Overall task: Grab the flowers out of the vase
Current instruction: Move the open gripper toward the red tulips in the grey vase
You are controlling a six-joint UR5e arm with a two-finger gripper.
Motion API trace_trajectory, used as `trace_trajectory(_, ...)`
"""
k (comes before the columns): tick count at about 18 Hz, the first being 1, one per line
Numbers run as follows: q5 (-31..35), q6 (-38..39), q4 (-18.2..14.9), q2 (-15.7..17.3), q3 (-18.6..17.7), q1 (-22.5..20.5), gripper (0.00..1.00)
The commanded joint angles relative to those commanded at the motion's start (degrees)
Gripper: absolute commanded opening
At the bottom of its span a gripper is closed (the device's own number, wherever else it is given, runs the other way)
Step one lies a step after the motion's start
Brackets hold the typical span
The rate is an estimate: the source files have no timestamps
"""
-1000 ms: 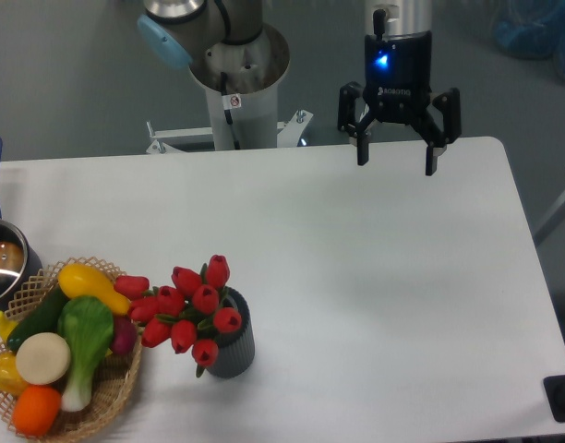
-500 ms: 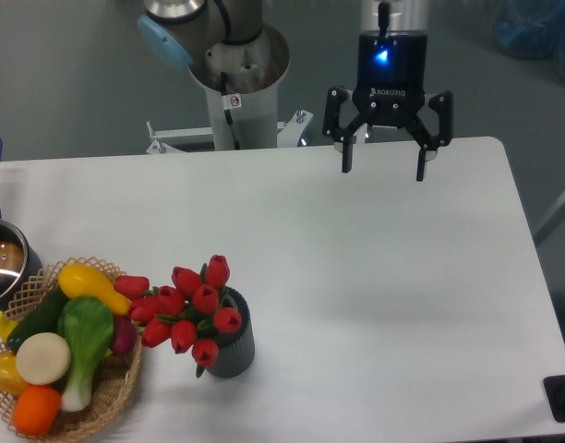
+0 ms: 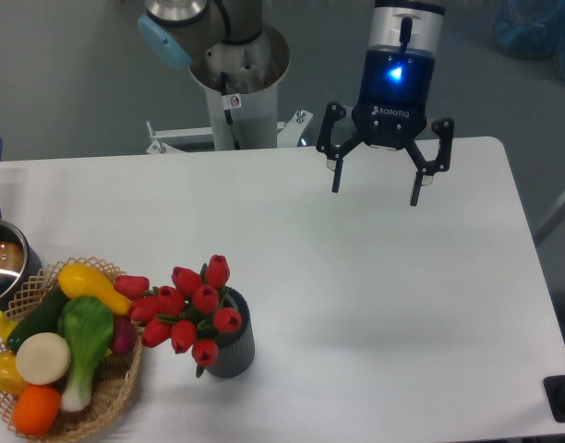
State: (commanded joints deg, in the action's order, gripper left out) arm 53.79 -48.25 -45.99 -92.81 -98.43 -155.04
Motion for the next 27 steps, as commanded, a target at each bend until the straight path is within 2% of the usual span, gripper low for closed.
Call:
trace_trajectory(2, -0.3, 0.0, 1.3, -0.9, -0.3, 1.2, 1.00)
trace_trajectory(8, -5.9, -2.3, 1.3, -2.1, -2.2, 2.1, 1.00)
trace_trajectory(19, -15.4, -10.2, 1.3, -2.2, -9.1, 2.6, 1.00)
trace_trajectory(23, -21.5, -14.1, 1.3, -4.6, -10.5, 2.6, 1.00)
trace_trajectory(27, -24.4, -14.0, 1.4, -6.7, -10.7, 3.1, 1.00)
